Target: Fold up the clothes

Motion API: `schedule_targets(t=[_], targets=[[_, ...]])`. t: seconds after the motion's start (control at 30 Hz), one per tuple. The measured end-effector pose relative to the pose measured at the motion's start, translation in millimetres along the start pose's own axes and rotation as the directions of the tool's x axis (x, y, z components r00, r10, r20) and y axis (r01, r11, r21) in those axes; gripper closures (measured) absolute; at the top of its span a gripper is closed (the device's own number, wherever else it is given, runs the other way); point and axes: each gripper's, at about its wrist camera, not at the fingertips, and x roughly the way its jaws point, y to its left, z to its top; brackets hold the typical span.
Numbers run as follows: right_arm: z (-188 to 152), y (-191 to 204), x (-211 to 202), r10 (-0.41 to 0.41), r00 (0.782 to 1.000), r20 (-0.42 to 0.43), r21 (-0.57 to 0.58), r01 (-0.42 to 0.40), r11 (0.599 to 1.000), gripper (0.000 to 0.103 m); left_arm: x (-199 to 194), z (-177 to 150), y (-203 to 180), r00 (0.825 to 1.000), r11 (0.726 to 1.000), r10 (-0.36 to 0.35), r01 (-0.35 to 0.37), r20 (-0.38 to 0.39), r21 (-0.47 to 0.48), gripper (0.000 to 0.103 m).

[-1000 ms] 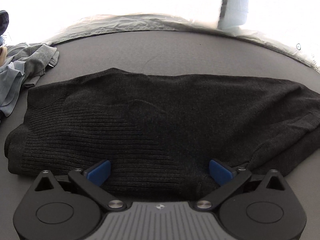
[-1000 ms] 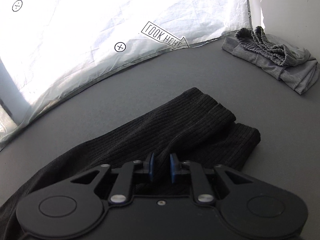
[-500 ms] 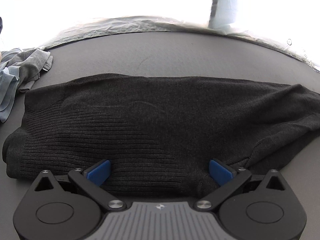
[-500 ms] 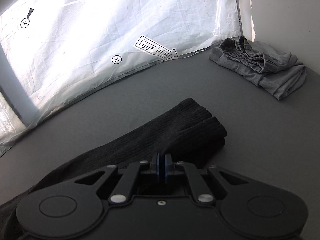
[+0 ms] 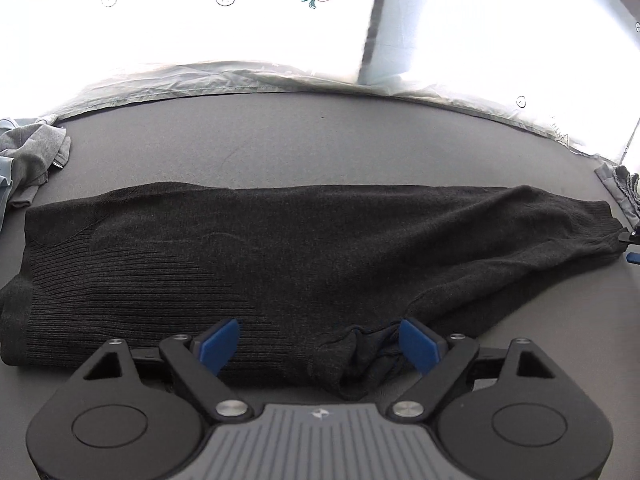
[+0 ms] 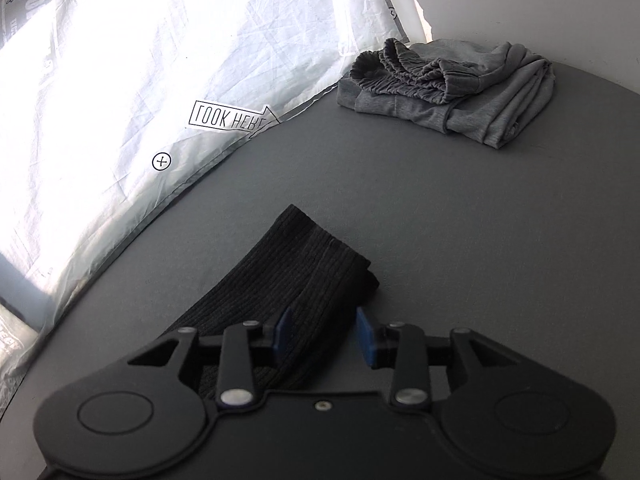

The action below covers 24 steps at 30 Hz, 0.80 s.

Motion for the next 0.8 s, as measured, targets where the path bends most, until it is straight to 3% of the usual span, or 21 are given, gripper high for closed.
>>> schedule_targets(t=[0.07, 0.2, 0.43, 0.5, 0.73, 0.77, 0.8], targets=[[-1, -2, 1, -0.005, 1.0, -0.004, 0.003, 0.005, 1.0, 0.065, -6, -1, -9, 0.999, 0.998, -0.048, 0.047, 0.015, 0.033, 0.042], [-5, -4, 2, -0.001, 1.0, -0.015, 0.011, 0.001, 1.0, 0.065, 5, -5, -31, 1.0, 0.986, -0.003, 0.002, 0.004, 0.165, 0.043], [-7, -4, 5, 0.005, 1.0, -0.026, 0.009, -0.004, 1.0, 0.065, 11, 3, -37, 0.999, 0.978, 0.008, -0.015, 0.034, 0.21, 0.044], [-8, -3, 5, 0.006, 1.0, -0.027, 0.005, -0.006, 1.0, 0.065, 12, 9, -40, 0.999, 0.977, -0.039, 0.03, 0.036, 0.212, 0.058], [-8, 1, 8, 0.014, 0.999, -0.033, -0.002, -0.014, 1.0, 0.061, 35, 13, -68, 1.0, 0.916, -0.017, 0.007, 0.023, 0.401, 0.061], [-7, 0, 9, 0.019, 0.999, -0.034, 0.009, -0.018, 1.0, 0.061, 36, 12, -70, 0.999, 0.909, -0.022, 0.007, 0.03, 0.417, 0.073], [-5, -2, 9, 0.025, 0.999, -0.035, 0.027, -0.024, 0.999, 0.06, 36, 12, -72, 0.999, 0.901, -0.026, 0.007, 0.036, 0.434, 0.098]])
